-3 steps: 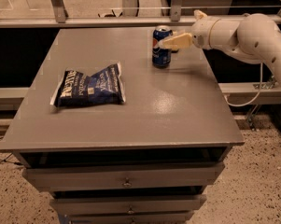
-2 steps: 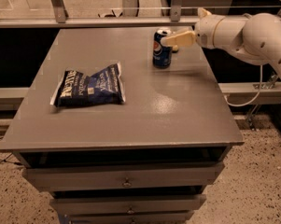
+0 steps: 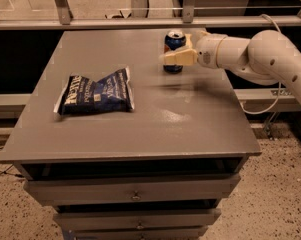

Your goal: Move pepsi can near blue chip bag

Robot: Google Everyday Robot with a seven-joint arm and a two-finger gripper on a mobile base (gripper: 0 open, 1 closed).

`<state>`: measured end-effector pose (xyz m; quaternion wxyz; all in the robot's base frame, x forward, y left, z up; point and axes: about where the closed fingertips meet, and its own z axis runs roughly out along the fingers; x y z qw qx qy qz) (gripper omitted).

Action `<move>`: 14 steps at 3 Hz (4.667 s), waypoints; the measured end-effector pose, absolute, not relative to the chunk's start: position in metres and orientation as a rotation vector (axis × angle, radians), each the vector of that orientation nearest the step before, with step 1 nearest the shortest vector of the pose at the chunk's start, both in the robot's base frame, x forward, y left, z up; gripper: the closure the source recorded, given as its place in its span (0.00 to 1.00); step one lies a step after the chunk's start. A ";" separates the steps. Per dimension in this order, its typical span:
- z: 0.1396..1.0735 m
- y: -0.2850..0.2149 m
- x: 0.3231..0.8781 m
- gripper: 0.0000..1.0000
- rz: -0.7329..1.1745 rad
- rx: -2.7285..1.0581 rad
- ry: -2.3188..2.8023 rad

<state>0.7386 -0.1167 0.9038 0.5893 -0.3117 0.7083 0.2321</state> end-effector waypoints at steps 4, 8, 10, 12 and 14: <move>0.888 -0.103 0.743 0.17 0.557 -0.749 1.643; 0.930 -0.161 0.763 1.00 0.398 -0.736 1.607; 0.928 -0.210 0.782 1.00 0.375 -0.686 1.615; 0.916 -0.211 0.791 0.85 0.407 -0.661 1.612; 0.914 -0.205 0.793 0.39 0.416 -0.667 1.611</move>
Offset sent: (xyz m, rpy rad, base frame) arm -0.0107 0.0241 -0.0256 0.0335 0.0613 0.0557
